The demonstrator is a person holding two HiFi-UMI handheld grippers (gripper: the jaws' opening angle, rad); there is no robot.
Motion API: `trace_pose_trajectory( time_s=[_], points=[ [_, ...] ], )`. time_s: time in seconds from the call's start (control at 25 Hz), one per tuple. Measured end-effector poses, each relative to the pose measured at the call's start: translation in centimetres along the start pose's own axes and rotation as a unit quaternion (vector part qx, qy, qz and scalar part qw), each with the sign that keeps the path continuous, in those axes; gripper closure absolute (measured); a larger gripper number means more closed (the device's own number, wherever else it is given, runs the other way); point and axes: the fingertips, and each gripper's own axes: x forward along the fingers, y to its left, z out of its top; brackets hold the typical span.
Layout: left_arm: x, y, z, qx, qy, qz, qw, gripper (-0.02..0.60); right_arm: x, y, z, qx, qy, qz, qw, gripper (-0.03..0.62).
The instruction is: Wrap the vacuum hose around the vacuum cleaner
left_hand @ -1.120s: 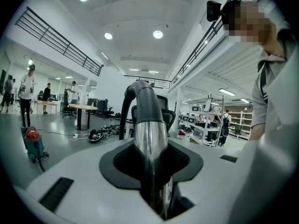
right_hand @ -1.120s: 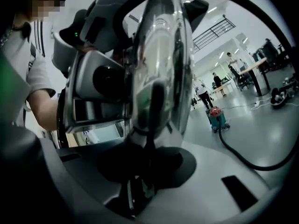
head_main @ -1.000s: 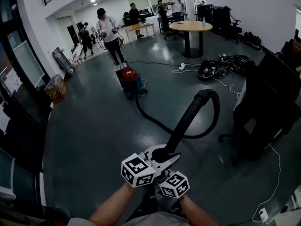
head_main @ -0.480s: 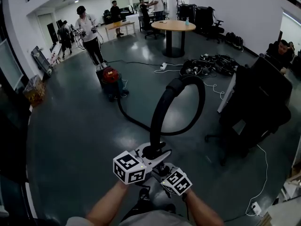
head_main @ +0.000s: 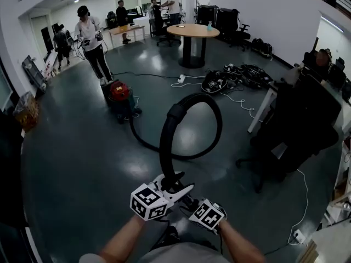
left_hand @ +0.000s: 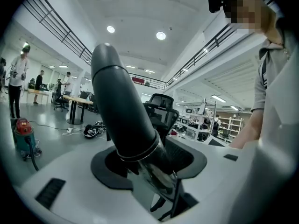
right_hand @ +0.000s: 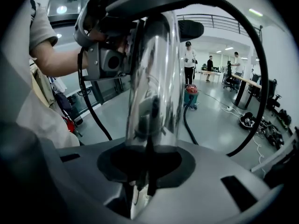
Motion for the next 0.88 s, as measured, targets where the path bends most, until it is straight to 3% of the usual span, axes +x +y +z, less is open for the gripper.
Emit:
trace_pose_trajectory(
  time_s=[0.28, 0.52, 0.68, 0.88],
  points=[
    [-1.0, 4.1, -1.7, 0.026, 0.032, -0.01, 0.9991, 0.326, 2.9, -2.1, 0.4, -0.022, 0.063, -0.027, 0.997, 0.496],
    [-2.0, 6.6, -2.9, 0.026, 0.074, -0.027, 0.9965, 0.29, 3.3, -5.0, 0.7, -0.048, 0.103, -0.036, 0.993, 0.498],
    [-3.5, 8.8, -3.8, 0.033, 0.107, -0.006, 0.9937, 0.287, 2.4, -8.7, 1.0, -0.048, 0.114, -0.045, 0.991, 0.499],
    [-2.8, 8.7, -2.3, 0.059, 0.108, 0.006, 0.9924, 0.288, 1.9, -12.5, 0.5, -0.049, 0.128, -0.037, 0.99, 0.499]
  ],
)
